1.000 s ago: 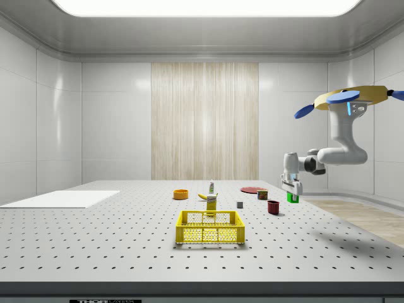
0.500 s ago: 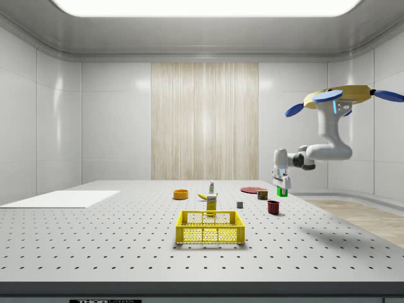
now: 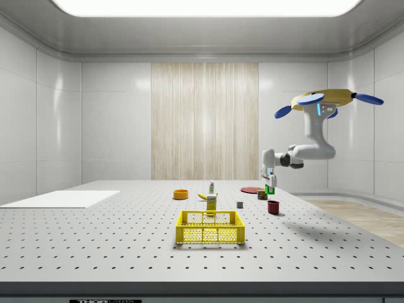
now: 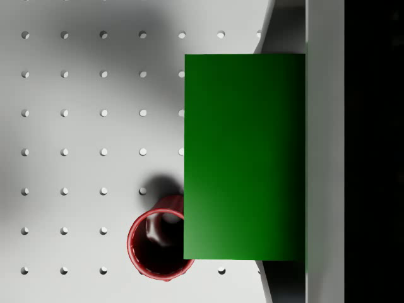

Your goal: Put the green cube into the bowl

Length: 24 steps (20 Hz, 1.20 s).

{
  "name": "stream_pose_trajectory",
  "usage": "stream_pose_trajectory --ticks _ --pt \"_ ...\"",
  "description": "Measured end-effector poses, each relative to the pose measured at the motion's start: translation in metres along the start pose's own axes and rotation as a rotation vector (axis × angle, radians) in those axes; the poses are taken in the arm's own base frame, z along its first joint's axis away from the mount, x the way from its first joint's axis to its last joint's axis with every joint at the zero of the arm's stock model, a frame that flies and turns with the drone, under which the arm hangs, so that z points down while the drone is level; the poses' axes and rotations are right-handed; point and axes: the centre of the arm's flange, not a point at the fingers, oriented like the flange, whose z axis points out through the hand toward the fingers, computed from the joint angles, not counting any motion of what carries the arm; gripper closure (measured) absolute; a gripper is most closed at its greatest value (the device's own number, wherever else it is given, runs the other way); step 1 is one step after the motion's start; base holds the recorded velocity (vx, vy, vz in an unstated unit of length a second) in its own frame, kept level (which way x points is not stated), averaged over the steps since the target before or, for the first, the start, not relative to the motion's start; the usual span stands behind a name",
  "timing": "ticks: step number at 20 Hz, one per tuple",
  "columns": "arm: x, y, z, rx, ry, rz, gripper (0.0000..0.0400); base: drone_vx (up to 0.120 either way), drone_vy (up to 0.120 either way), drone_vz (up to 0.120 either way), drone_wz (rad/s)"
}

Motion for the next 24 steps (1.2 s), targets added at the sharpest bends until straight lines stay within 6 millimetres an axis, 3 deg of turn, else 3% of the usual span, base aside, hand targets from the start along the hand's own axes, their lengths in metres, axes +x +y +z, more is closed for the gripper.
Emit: stream_pose_trajectory --ticks 24 --pt "0.0 0.0 0.0 0.0 0.0 0.0 0.015 0.12 -0.12 0.0 0.0"
